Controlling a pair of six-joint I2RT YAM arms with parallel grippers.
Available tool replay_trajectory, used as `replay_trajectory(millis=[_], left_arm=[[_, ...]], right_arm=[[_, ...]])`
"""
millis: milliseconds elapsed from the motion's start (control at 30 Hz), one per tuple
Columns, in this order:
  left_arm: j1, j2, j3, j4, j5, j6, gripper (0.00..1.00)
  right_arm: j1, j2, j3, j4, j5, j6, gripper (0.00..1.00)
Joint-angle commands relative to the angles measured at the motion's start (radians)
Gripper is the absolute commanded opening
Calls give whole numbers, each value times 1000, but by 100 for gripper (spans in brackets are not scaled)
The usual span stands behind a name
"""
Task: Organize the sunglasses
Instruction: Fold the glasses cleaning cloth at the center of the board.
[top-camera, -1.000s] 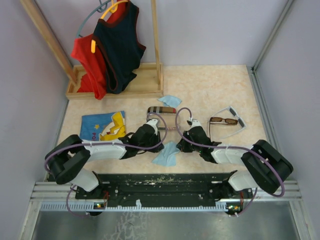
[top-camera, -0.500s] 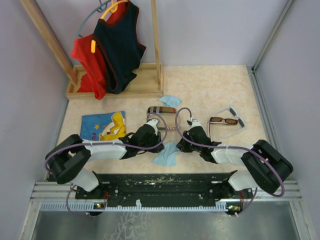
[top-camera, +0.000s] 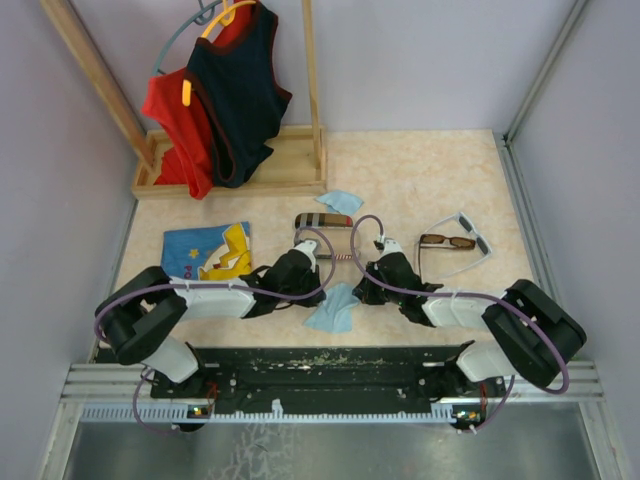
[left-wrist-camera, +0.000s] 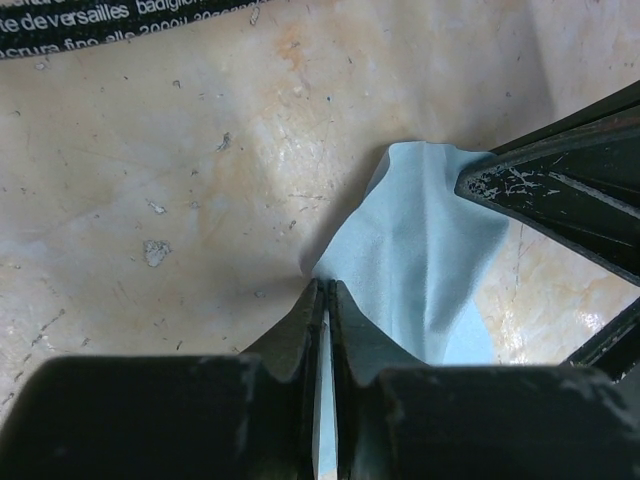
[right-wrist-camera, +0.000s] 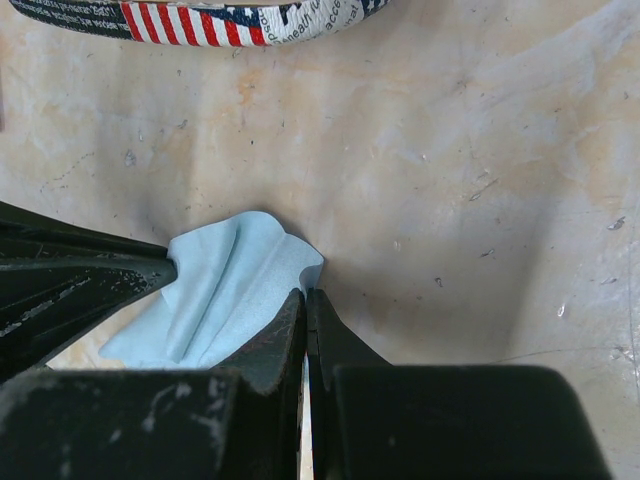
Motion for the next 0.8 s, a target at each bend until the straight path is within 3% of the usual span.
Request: replay_trajectory(millis=[0,167,767], left_arm=[[-4,-2,-3,26,12,2,8],[-4,-13,-4,30,13,3,1],[4,-129,-15,-29,-55,56,0]], right_arm=[[2,18,20,-15,-2,-3,0],[2,20,20,-15,-2,-3,0],[2,-9,40,-50,8,-41,0]])
